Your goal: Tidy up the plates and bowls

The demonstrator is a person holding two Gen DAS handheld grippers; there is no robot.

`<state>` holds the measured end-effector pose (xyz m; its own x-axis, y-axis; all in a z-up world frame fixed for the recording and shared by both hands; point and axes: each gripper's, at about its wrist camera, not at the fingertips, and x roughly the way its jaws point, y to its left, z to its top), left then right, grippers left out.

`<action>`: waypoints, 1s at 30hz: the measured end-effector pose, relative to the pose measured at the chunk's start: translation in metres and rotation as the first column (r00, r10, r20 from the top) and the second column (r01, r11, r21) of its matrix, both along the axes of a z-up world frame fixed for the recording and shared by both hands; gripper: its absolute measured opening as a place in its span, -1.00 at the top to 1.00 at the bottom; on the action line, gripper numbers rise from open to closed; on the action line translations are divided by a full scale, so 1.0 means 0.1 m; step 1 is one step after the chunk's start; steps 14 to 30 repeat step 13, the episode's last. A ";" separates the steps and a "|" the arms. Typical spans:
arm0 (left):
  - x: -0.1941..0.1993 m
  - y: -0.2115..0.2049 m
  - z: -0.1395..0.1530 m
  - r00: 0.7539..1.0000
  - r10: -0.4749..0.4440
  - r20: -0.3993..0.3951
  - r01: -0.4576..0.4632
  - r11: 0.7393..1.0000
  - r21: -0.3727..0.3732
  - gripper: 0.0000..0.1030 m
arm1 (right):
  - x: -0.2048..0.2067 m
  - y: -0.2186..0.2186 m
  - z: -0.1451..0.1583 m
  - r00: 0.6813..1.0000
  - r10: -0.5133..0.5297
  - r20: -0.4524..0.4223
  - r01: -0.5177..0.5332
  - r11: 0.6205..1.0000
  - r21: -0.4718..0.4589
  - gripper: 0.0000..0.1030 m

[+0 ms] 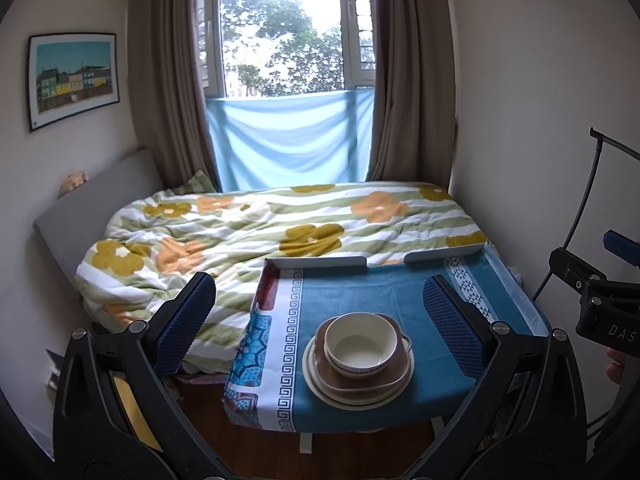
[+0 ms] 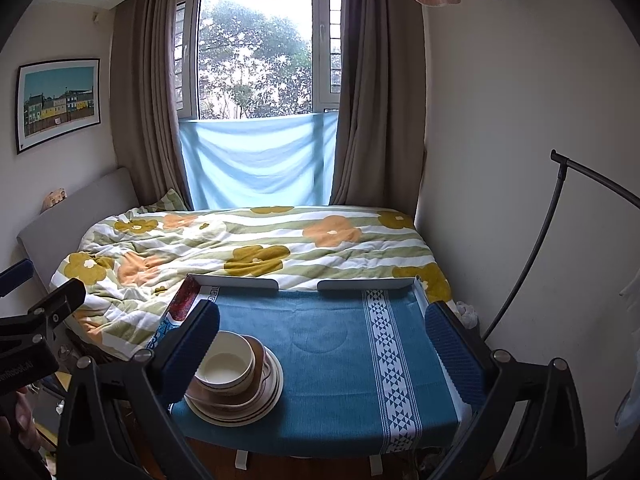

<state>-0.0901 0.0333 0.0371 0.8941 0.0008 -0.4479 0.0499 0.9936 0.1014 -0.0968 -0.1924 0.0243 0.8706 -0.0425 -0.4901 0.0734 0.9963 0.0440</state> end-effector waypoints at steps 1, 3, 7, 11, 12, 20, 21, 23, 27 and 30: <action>0.01 0.00 -0.01 1.000 0.005 -0.004 -0.005 1.000 0.001 -1.00 | 0.00 0.00 0.00 1.000 0.000 -0.001 0.000 1.000 0.000 -0.98; 0.02 0.01 -0.03 1.000 0.012 -0.012 -0.012 1.000 -0.001 -1.00 | 0.00 0.00 -0.01 1.000 -0.001 -0.001 0.001 1.000 0.000 -0.98; 0.03 0.03 -0.05 1.000 0.029 -0.007 -0.030 1.000 -0.002 -1.00 | 0.02 0.00 -0.04 1.000 -0.002 -0.007 0.002 1.000 0.000 -0.98; 0.03 0.04 -0.05 0.999 0.026 0.019 -0.027 1.000 0.005 -1.00 | 0.02 0.00 -0.05 1.000 -0.003 -0.008 0.003 1.000 0.001 -0.98; 0.04 0.04 -0.05 0.999 0.027 0.022 -0.027 1.000 0.004 -1.00 | 0.03 0.00 -0.05 1.000 -0.003 -0.009 0.003 1.000 0.001 -0.98; 0.05 0.05 -0.04 0.999 0.025 0.022 -0.025 1.000 0.002 -1.00 | 0.03 0.01 -0.06 1.000 -0.003 -0.011 0.003 1.000 0.000 -0.98; 0.05 0.05 -0.04 0.999 0.025 0.022 -0.025 1.000 0.002 -1.00 | 0.03 0.01 -0.06 1.000 -0.003 -0.011 0.003 1.000 0.000 -0.98; 0.05 0.05 -0.04 0.999 0.025 0.022 -0.025 1.000 0.002 -1.00 | 0.03 0.01 -0.06 1.000 -0.003 -0.011 0.003 1.000 0.000 -0.98; 0.05 0.05 -0.04 0.999 0.025 0.022 -0.025 1.000 0.002 -1.00 | 0.03 0.01 -0.06 1.000 -0.003 -0.011 0.003 1.000 0.000 -0.98; 0.05 0.05 -0.04 0.999 0.025 0.022 -0.025 1.000 0.002 -1.00 | 0.03 0.01 -0.06 1.000 -0.003 -0.011 0.003 1.000 0.000 -0.98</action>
